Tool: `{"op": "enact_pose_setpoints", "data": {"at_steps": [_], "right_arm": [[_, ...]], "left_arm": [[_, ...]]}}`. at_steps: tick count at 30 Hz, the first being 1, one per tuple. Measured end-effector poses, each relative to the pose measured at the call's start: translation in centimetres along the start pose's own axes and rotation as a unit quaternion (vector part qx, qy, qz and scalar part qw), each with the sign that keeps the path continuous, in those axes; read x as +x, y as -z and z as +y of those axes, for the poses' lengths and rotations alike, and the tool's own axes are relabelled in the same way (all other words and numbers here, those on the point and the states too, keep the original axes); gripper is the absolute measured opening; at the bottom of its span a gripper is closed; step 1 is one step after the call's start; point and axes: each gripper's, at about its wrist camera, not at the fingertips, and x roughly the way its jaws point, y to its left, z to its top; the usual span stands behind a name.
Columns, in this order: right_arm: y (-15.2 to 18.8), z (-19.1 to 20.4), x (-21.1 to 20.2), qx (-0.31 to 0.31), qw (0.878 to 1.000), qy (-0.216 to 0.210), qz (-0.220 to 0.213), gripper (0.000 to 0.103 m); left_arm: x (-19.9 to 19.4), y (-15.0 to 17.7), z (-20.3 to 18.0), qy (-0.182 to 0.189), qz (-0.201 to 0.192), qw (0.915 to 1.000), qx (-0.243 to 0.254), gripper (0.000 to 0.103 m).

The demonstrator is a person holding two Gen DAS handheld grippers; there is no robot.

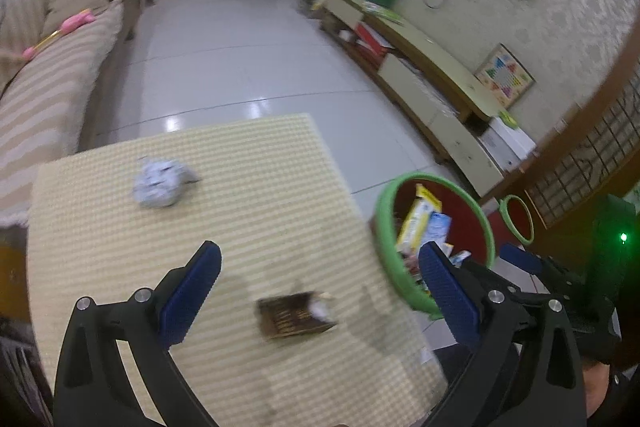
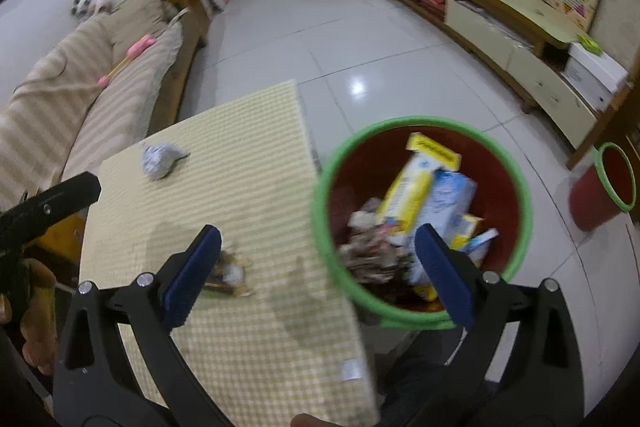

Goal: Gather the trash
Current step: 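Move both open tools back over the table toward the foil and brown package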

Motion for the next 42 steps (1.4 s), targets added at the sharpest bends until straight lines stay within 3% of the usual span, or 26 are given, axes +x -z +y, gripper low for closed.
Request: {"op": "enact_pose_setpoints", "data": {"at_steps": [6, 15, 31, 42], "right_arm": [[1.9, 5.7, 1.3, -0.047, 0.998, -0.017, 0.024, 0.096], [4.9, 10.8, 3.8, -0.112, 0.991, -0.023, 0.067, 0.096], [5.5, 11.7, 7.6, -0.147, 0.984, -0.007, 0.100, 0.098], [5.6, 11.6, 12.4, -0.195, 0.972, 0.008, 0.133, 0.098]], "left_arm": [[-2.7, 1.4, 5.4, -0.022, -0.009, 0.9992, -0.031, 0.095], [-4.4, 2.8, 10.3, -0.037, -0.017, 0.9974, -0.059, 0.095], [-0.8, 3.1, 11.9, -0.046, 0.013, 0.9977, -0.049, 0.095], [3.2, 2.6, 12.3, -0.056, 0.042, 0.9967, -0.040, 0.095]]}}
